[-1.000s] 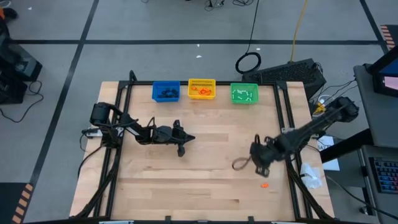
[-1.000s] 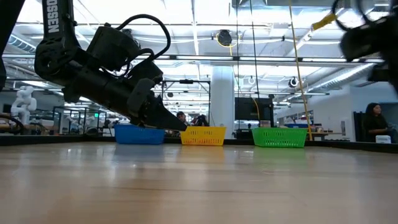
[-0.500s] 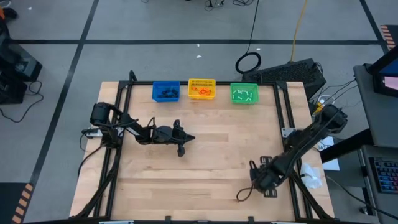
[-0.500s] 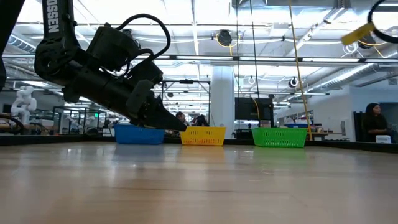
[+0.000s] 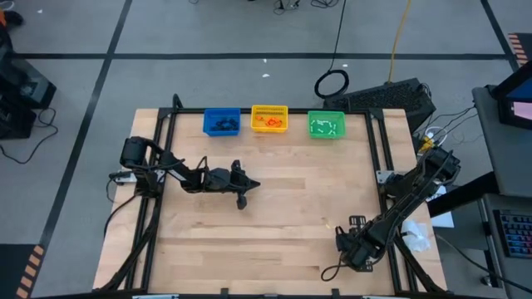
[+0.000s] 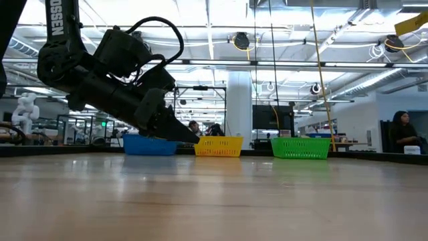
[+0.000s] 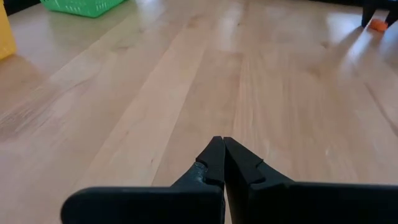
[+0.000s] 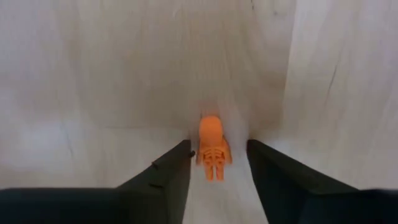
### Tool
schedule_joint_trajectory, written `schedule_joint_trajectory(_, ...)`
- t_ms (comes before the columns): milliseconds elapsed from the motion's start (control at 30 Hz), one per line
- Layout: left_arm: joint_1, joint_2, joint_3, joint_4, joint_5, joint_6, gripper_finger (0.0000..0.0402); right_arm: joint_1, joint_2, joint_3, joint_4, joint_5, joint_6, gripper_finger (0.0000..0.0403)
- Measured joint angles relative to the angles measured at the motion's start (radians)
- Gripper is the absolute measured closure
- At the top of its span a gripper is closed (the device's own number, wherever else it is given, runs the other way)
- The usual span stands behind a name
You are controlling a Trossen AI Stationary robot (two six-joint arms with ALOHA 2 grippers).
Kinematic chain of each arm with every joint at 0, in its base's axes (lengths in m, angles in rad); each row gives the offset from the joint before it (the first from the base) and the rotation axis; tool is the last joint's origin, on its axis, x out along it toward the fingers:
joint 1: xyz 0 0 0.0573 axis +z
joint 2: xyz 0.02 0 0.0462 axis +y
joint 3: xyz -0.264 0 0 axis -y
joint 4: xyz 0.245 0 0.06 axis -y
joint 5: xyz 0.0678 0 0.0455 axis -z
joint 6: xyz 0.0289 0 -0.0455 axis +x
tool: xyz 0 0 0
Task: Sort Halloween decoration
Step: Put the orange skeleton toy into the yellow bin
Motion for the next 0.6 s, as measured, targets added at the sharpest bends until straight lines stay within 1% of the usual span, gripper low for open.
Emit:
schedule_joint_trajectory(133,0.002,0.000,-0.010,-0.007,-0.006,0.005,0.0402,0.000,0.017,-0.001,-0.004,0.000,0.004,0.0294)
schedule_joint_trajectory(233,0.005,-0.005,-0.028,-0.001,-0.009,-0.001,0.0402,-0.001,-0.010,-0.002,0.002,0.003,0.000,0.0337)
schedule_joint_trajectory(367,0.004,-0.008,-0.057,0.067,-0.013,-0.001,0.0402,-0.027,-0.067,-0.008,-0.010,0.004,-0.013,0.0389)
schedule_joint_trajectory(400,0.004,-0.012,-0.068,0.088,-0.013,-0.001,0.0402,-0.038,-0.080,-0.008,-0.013,0.014,-0.021,0.0394)
schedule_joint_trajectory(500,0.006,-0.033,-0.099,0.145,-0.014,-0.001,0.0402,-0.081,-0.120,-0.008,-0.011,0.085,-0.037,0.0393)
schedule_joint_trajectory(600,0.005,-0.064,-0.141,0.164,-0.014,-0.001,0.0402,-0.137,-0.147,-0.008,0.005,0.136,-0.103,0.0397)
